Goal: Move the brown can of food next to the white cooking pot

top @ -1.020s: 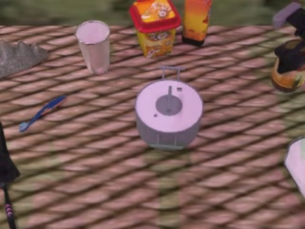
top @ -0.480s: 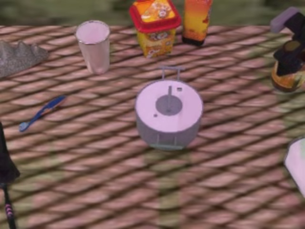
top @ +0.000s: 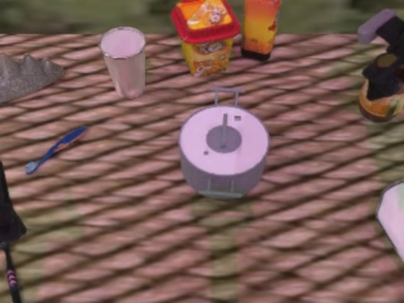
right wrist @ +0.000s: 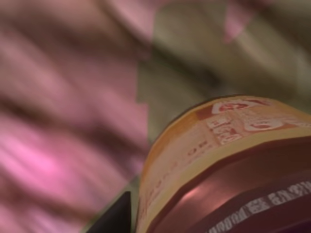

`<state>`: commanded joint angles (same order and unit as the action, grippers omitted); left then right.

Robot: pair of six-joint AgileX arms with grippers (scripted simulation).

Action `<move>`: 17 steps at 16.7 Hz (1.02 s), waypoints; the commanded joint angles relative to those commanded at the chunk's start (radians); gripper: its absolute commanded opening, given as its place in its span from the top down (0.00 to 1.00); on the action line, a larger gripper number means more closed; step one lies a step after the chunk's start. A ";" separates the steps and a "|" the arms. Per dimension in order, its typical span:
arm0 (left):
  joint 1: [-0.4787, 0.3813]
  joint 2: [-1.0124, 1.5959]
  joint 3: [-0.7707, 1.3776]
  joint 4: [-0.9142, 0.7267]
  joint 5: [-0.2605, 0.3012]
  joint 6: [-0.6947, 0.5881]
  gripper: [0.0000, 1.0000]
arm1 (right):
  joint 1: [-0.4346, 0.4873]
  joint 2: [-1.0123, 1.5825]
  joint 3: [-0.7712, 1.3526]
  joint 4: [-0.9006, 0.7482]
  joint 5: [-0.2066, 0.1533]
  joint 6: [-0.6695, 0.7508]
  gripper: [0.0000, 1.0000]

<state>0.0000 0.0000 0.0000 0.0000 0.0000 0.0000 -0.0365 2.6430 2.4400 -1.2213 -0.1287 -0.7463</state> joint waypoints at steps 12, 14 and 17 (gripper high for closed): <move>0.000 0.000 0.000 0.000 0.000 0.000 0.00 | -0.004 -0.003 -0.002 0.000 0.000 0.002 1.00; 0.000 0.000 0.000 0.000 0.000 0.000 0.00 | -0.005 -0.039 -0.037 0.001 -0.001 0.003 1.00; 0.000 0.000 0.000 0.000 0.000 0.000 0.00 | -0.002 -0.169 -0.169 0.004 -0.003 0.002 1.00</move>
<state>0.0000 0.0000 0.0000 0.0000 0.0000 0.0000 -0.0388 2.4741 2.2707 -1.2174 -0.1320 -0.7442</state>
